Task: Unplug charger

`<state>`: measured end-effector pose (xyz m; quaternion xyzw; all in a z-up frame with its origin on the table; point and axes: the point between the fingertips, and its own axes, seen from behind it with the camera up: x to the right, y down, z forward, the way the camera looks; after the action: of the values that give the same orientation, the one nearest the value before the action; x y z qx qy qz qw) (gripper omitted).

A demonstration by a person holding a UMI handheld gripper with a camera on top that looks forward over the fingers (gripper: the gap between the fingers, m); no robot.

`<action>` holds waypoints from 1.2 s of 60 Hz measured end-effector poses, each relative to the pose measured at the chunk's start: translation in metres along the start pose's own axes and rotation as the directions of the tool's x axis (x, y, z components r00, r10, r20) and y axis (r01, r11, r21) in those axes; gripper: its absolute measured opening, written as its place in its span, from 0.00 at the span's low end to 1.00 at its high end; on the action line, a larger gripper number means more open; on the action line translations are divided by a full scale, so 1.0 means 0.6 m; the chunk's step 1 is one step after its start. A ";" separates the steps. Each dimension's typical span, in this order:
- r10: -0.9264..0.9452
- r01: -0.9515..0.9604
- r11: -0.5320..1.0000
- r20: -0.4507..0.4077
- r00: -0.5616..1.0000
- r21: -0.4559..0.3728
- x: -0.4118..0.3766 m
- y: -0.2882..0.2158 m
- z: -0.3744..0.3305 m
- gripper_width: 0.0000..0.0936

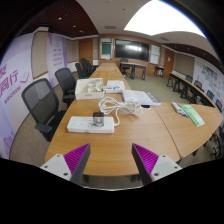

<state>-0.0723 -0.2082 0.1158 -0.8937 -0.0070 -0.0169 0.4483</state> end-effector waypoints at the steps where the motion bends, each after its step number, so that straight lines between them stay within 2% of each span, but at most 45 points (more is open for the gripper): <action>1: 0.000 0.000 1.000 0.001 1.000 0.007 -0.008 -0.006 0.015 0.92; 16: 0.017 -0.018 0.997 0.019 1.000 0.079 -0.083 -0.083 0.222 0.91; 24: 0.010 -0.012 0.995 0.029 1.000 0.097 -0.098 -0.103 0.305 0.86; 30: 0.010 -0.012 0.998 0.039 0.999 0.067 -0.106 -0.094 0.347 0.71; 32: 0.010 -0.012 0.998 0.038 0.999 0.057 -0.105 -0.090 0.357 0.59; 34: 0.012 -0.013 0.999 0.029 0.999 0.052 -0.102 -0.087 0.364 0.42; 35: 0.010 -0.011 0.998 0.020 1.000 0.058 -0.098 -0.085 0.367 0.40; 46: 0.011 -0.013 0.996 0.023 1.000 0.087 -0.098 -0.105 0.355 0.30; 55: 0.002 -0.025 0.939 0.070 0.998 0.342 -0.092 -0.324 0.241 0.30; 61: -0.005 -0.021 0.907 0.060 0.998 0.421 -0.049 -0.398 0.202 0.30; 66: -0.021 0.012 0.911 0.017 1.000 0.412 0.011 -0.378 0.221 0.30; 72: -0.019 0.021 0.952 -0.012 1.000 0.306 0.082 -0.314 0.279 0.29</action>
<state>-0.0244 0.0384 0.1685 -0.8133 -0.0166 -0.0241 0.5811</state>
